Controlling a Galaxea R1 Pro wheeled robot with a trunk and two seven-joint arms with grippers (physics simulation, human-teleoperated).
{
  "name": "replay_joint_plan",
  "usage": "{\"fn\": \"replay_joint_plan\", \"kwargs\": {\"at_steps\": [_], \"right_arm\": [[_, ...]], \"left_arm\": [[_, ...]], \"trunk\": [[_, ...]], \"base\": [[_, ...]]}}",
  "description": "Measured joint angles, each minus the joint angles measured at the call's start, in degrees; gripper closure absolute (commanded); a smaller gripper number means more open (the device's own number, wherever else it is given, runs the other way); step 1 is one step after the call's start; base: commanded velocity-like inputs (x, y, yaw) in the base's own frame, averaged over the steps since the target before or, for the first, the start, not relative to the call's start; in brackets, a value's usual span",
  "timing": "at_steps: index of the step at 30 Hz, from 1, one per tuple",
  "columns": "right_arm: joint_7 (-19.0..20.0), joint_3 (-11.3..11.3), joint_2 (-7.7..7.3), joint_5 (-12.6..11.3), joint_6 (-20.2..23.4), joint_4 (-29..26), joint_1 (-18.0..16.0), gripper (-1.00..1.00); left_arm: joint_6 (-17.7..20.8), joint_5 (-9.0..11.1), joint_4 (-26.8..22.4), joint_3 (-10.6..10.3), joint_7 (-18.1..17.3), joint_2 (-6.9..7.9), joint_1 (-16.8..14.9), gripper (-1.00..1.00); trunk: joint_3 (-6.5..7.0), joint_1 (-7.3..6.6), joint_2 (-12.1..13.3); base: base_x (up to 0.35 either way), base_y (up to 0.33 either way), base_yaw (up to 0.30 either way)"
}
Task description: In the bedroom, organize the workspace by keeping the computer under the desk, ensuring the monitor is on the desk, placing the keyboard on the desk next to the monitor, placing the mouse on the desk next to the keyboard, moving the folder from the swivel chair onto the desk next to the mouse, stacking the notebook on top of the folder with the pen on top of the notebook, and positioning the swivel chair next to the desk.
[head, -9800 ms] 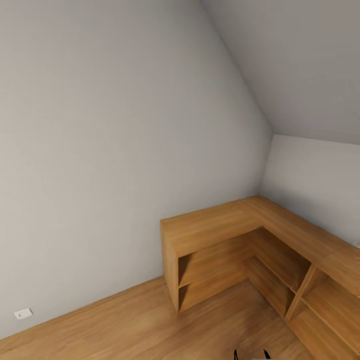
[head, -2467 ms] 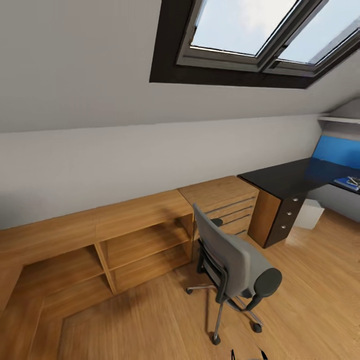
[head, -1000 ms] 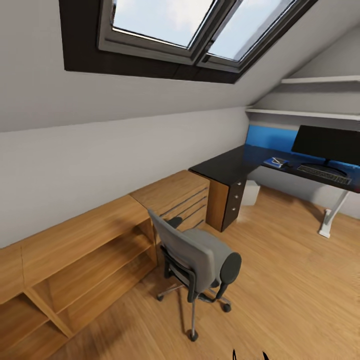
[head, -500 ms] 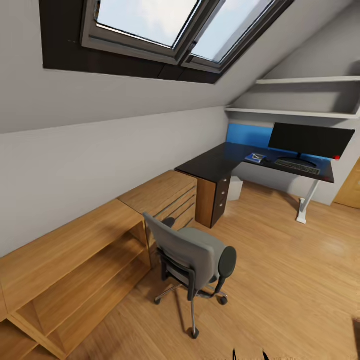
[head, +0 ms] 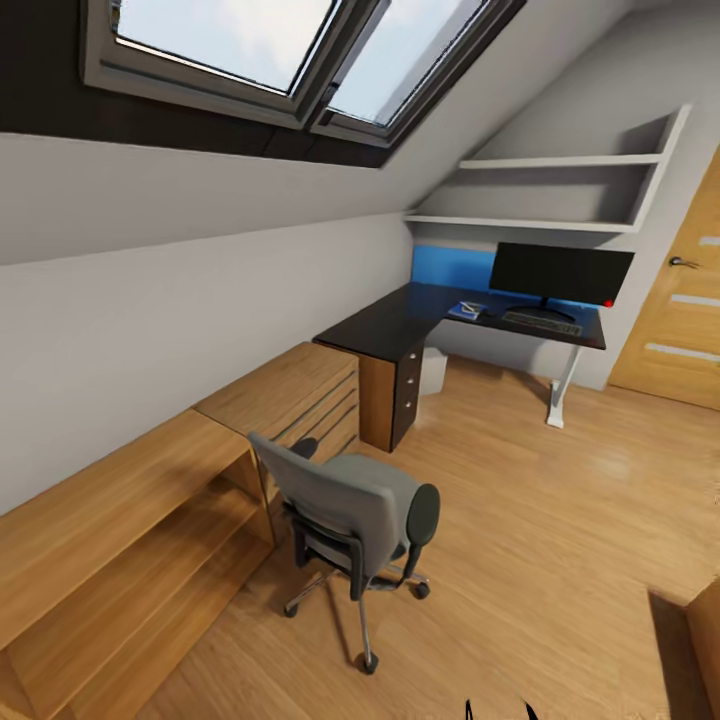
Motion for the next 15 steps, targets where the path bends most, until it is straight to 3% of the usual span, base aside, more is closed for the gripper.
{"fn": "replay_joint_plan", "kwargs": {"at_steps": [15], "right_arm": [[0.0, 0.0, 0.0, 0.0, 0.0, 0.0, 0.0, -1.0]], "left_arm": [[0.0, 0.0, 0.0, 0.0, 0.0, 0.0, 0.0, -1.0]], "trunk": [[-0.24, 0.0, 0.0]], "base": [[0.0, 0.0, -0.256]]}}
